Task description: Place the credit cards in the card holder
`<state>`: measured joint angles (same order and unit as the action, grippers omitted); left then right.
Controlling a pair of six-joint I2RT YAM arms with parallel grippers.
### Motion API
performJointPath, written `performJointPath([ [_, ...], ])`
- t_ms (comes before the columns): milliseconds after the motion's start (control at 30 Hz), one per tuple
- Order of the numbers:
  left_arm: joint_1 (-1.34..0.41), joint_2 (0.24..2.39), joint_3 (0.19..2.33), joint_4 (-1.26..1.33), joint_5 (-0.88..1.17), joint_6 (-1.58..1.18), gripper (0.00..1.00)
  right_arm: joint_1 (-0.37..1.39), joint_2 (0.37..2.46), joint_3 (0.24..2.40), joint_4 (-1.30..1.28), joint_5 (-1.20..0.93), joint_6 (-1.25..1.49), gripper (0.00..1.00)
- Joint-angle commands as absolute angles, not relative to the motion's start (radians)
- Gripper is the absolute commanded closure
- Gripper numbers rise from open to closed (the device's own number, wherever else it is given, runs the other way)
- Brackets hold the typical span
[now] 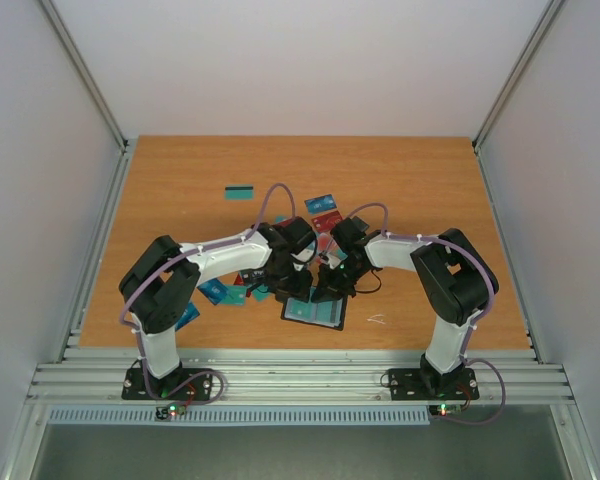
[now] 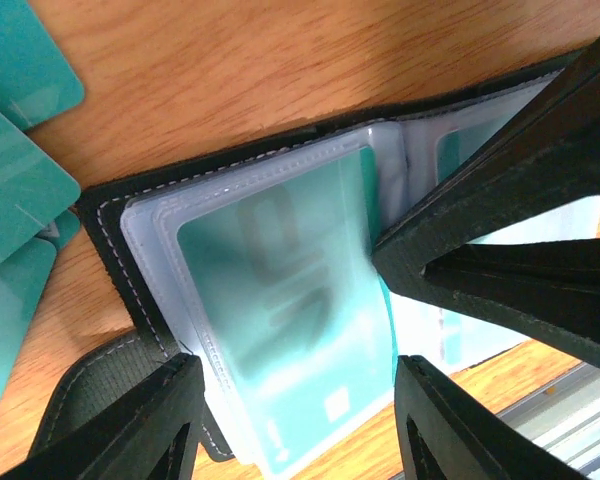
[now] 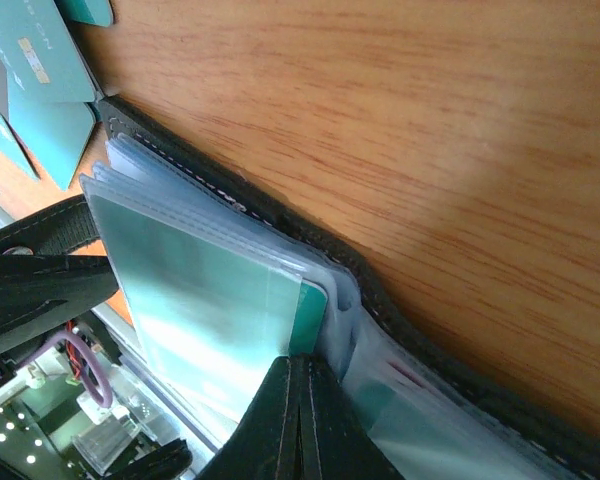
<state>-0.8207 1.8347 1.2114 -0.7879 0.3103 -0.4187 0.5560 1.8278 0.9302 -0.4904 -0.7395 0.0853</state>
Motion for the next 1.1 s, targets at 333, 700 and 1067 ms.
performJointPath([
  [333,-0.834,1.843,1.243,-0.807,0.288,-0.433,0.46,0.567,1.864,0.899,-0.522,-0.690,0.056,0.99],
  [700,-0.834,1.859,1.220,-0.752,0.333,-0.452,0.46,0.569,1.871,0.907,-0.537,-0.690,0.038,0.99],
  [1067,-0.835,1.860,1.216,-0.763,0.279,-0.463,0.45,0.568,1.881,0.921,-0.557,-0.695,0.016,0.99],
])
